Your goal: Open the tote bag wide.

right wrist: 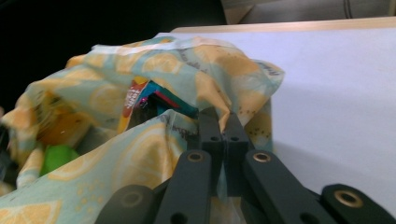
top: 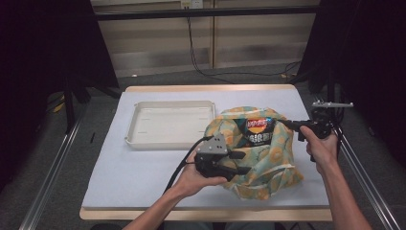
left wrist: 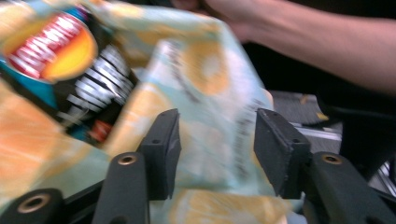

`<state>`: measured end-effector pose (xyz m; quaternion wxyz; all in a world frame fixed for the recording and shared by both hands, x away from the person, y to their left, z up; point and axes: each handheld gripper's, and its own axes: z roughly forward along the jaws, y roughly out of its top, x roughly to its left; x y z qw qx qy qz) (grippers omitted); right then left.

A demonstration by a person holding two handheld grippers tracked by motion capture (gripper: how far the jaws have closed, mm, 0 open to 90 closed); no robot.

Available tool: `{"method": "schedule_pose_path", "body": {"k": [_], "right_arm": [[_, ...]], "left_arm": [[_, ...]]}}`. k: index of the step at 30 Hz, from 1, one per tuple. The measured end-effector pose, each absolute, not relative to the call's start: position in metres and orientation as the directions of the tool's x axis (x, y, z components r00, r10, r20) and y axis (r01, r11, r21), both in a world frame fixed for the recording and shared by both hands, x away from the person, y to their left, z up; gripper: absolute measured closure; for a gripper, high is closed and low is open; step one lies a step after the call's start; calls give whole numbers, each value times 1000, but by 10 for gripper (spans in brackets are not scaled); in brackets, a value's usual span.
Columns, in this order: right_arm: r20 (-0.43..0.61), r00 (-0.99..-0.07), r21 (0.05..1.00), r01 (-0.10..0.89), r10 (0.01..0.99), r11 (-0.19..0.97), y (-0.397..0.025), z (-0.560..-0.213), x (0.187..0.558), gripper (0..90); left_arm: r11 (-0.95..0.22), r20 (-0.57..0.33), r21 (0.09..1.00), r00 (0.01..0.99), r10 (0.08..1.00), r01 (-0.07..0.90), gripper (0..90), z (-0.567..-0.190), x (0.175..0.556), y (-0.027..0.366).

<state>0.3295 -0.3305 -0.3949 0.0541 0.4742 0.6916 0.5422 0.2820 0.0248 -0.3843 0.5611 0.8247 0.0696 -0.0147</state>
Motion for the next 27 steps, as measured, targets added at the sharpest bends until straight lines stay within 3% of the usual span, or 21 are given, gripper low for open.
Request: {"method": "schedule_pose_path", "body": {"k": [7,13,18,21,23,27], "right_arm": [[427,-612,815,580,666,10,-314,-397,320,900],[410,-593,830,558,693,-14,-318,-392,320,900],[397,-595,851,524,699,-37,-329,-383,322,813],[376,-590,860,509,715,-34,-332,-377,320,707],[354,-594,870,493,722,-21,-333,-372,317,639],[326,-591,882,471,738,-13,-332,-364,313,551]], "left_arm": [[-261,-130,952,983,133,161,510,-363,304,49],[-237,-123,957,972,198,169,536,-352,320,65],[-217,-142,955,954,264,203,602,-354,340,74],[-225,-140,952,949,281,208,677,-358,346,77],[-218,-138,955,954,266,199,806,-361,347,78],[-223,-142,951,946,291,212,831,-363,351,79]]}}
